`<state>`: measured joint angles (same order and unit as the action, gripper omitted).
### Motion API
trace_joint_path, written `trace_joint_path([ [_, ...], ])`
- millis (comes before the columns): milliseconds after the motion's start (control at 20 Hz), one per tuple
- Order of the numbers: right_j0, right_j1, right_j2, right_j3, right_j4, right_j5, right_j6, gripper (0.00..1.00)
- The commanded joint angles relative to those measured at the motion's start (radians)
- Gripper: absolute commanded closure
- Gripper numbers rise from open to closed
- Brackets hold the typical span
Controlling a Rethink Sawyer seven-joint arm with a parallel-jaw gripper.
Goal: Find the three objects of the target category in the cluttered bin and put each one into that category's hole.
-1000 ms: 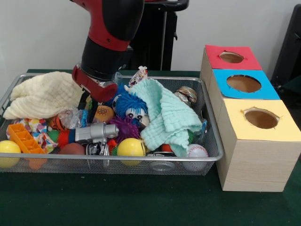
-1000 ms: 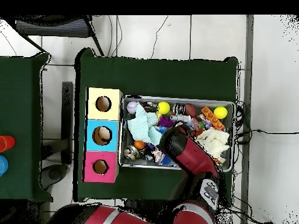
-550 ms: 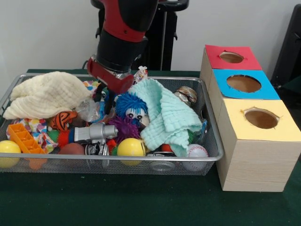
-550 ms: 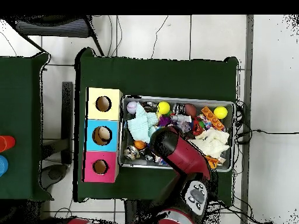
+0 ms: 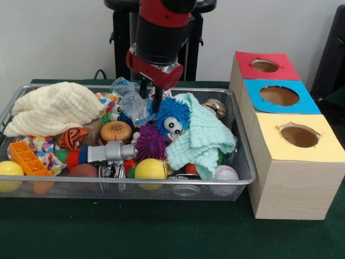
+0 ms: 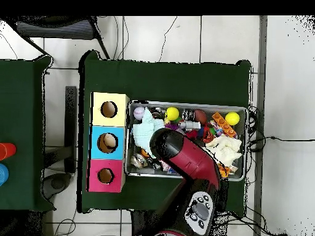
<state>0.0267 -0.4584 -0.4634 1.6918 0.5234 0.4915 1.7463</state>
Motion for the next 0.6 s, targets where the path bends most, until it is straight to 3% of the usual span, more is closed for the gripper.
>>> trace_joint_path([
  [50, -0.026, -0.022, 0.105, -0.076, -0.006, 0.166, 0.189, 1.00],
  [350, -0.059, -0.047, 0.144, -0.054, -0.001, 0.093, 0.140, 1.00],
  [450, -0.059, -0.055, 0.139, -0.056, -0.008, 0.104, 0.140, 1.00],
  [600, -0.051, -0.065, 0.122, -0.074, -0.023, 0.196, 0.159, 1.00],
])
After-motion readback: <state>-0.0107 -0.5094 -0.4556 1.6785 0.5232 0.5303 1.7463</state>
